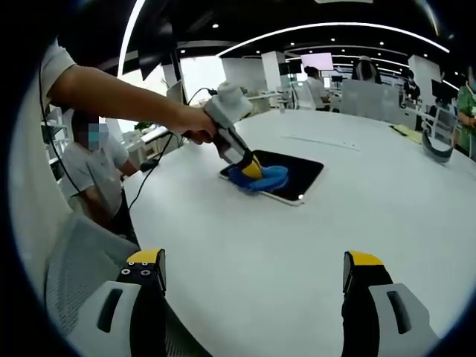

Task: Wipe the mirror surface with the cleaning cloth until all visible marks leave the cleaned area.

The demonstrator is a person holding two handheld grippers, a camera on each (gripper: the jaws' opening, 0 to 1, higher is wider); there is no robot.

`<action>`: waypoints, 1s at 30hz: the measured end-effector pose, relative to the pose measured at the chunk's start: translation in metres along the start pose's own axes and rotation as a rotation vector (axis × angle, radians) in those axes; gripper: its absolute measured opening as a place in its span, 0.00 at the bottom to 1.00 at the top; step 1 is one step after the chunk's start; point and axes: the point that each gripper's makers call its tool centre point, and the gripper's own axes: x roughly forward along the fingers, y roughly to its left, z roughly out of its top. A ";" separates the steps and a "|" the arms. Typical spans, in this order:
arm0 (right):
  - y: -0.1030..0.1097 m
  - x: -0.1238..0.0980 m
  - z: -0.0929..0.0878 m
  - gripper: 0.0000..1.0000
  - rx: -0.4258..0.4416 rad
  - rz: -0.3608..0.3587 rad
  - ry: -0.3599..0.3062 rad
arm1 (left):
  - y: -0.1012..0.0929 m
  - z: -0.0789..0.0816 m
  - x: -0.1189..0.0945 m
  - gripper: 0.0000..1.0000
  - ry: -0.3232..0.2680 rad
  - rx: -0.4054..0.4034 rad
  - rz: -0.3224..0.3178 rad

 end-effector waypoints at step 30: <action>-0.001 -0.003 0.000 0.99 0.005 -0.005 -0.001 | -0.006 0.006 0.005 0.07 0.015 -0.004 -0.006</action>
